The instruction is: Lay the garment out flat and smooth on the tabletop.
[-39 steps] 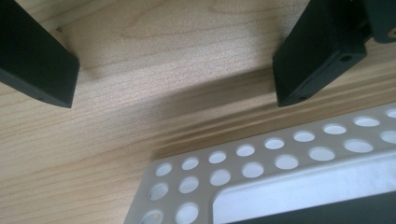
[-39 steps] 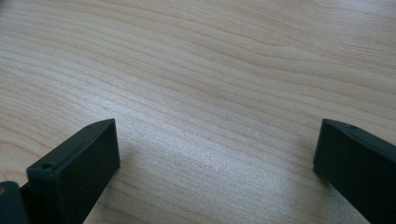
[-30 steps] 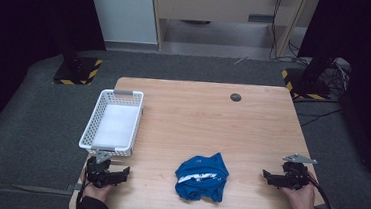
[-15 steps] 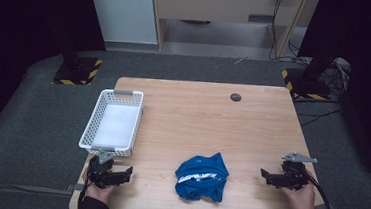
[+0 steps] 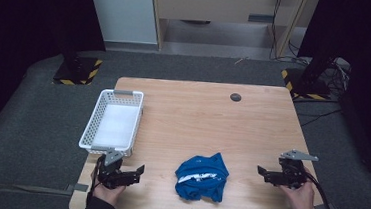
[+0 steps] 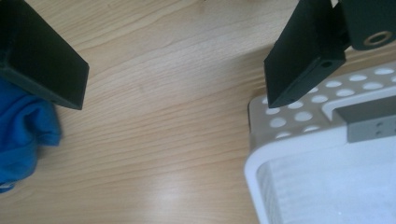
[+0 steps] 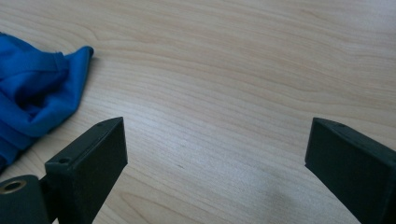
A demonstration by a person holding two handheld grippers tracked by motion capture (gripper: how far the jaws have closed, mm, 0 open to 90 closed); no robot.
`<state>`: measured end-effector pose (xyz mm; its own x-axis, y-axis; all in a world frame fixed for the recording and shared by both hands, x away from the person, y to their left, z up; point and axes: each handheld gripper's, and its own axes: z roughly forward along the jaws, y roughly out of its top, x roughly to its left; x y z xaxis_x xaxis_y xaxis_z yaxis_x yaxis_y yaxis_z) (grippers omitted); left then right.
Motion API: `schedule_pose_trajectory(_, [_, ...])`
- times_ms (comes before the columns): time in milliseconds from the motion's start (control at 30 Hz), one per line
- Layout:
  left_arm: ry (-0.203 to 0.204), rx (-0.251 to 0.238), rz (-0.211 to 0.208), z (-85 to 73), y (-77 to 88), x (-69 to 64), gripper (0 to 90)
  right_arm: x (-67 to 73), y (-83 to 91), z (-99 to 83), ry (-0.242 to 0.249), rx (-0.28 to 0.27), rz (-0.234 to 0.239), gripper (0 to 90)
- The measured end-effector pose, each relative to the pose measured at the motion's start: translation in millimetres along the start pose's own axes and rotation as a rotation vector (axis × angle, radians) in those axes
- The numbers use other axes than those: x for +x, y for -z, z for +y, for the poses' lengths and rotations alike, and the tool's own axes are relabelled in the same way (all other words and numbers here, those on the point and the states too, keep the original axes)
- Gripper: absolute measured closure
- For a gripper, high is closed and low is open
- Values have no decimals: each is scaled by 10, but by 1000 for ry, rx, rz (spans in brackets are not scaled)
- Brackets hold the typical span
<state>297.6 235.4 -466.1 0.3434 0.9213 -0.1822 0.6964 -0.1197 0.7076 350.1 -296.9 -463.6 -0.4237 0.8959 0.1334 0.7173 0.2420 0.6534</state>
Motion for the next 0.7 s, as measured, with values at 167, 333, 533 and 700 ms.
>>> schedule_pose_trajectory(167, [6, -22, -20, 56, 20, -47, 60, 48, 40, 66, -15, -21, 20, 64])
schedule_pose_trajectory(333, [-7, -43, -42, 110, 35, -83, 77, 106, 60, 137, -18, -14, 33, 90])
schedule_pose_trajectory(533, [-3, -59, -57, 154, 33, -123, 83, 166, 70, 199, -24, -33, 68, 107])
schedule_pose_trajectory(700, [0, -69, -78, 246, -33, -209, 83, 227, 50, 239, -23, -38, 95, 107])
